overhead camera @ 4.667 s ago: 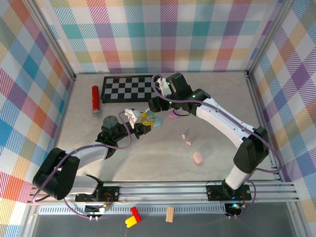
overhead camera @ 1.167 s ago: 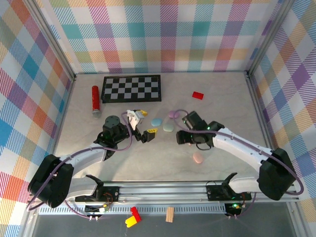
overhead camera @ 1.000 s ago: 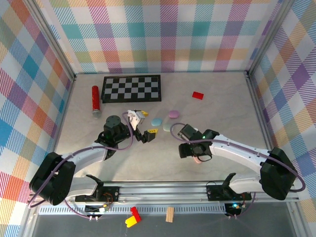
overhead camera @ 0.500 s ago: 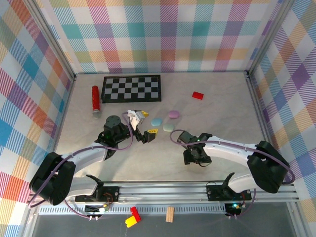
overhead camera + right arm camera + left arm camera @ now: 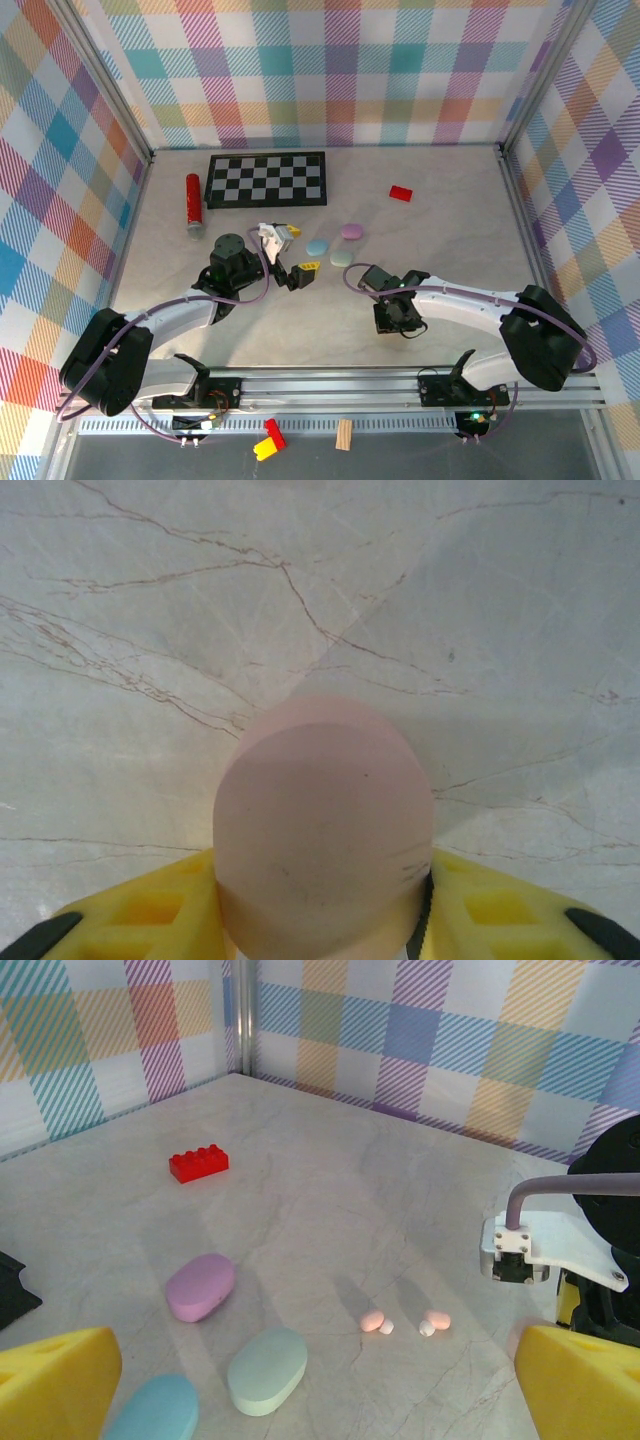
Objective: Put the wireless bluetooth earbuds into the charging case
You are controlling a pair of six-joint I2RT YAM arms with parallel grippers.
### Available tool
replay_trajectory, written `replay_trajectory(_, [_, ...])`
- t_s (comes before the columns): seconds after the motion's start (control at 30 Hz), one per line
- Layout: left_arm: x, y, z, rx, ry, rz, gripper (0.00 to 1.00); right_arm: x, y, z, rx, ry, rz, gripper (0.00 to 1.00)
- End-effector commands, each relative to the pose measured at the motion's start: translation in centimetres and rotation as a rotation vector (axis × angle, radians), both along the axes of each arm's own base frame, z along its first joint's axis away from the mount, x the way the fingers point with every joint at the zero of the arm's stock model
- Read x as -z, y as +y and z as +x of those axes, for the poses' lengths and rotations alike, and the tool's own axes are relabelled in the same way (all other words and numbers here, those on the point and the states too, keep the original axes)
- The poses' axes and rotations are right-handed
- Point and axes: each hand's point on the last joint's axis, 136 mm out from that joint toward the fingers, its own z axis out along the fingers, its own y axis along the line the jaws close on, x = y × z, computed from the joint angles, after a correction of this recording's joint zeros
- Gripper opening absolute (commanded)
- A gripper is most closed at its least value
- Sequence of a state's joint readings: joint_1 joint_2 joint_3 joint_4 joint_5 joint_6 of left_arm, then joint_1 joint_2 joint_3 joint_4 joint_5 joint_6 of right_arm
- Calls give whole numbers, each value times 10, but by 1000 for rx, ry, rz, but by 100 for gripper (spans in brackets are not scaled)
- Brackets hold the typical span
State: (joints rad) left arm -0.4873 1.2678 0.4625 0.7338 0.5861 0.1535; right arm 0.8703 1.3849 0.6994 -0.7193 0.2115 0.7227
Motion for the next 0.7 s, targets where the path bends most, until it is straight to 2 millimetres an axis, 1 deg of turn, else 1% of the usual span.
replay_trajectory(0.0, [-18,-3,2,21,-46,-26,100,4,0,-5,3,21,1,40])
replay_trajectory(0.13, [-18,-3,2,22,-40,-29,100,-6,6,0,-31,-8,32,39])
replay_trajectory(0.17, [-19,-3,2,24,-40,-31,100,-13,11,4,-62,-29,53,38])
replay_trajectory(0.23, [-20,-4,1,33,-32,-34,100,-28,27,10,-159,-73,124,35])
replay_trajectory(0.33, [-20,-7,-5,77,-9,-30,100,-60,56,17,-331,-150,263,35])
replay_trajectory(0.4, [-22,-11,-10,120,8,-29,100,-84,69,19,-443,-198,321,35])
replay_trajectory(0.5, [-27,-18,-22,203,34,-45,100,-113,84,14,-612,-227,405,33])
replay_trajectory(0.67, [-28,-27,-48,350,99,-35,100,-157,99,3,-819,-256,521,31])
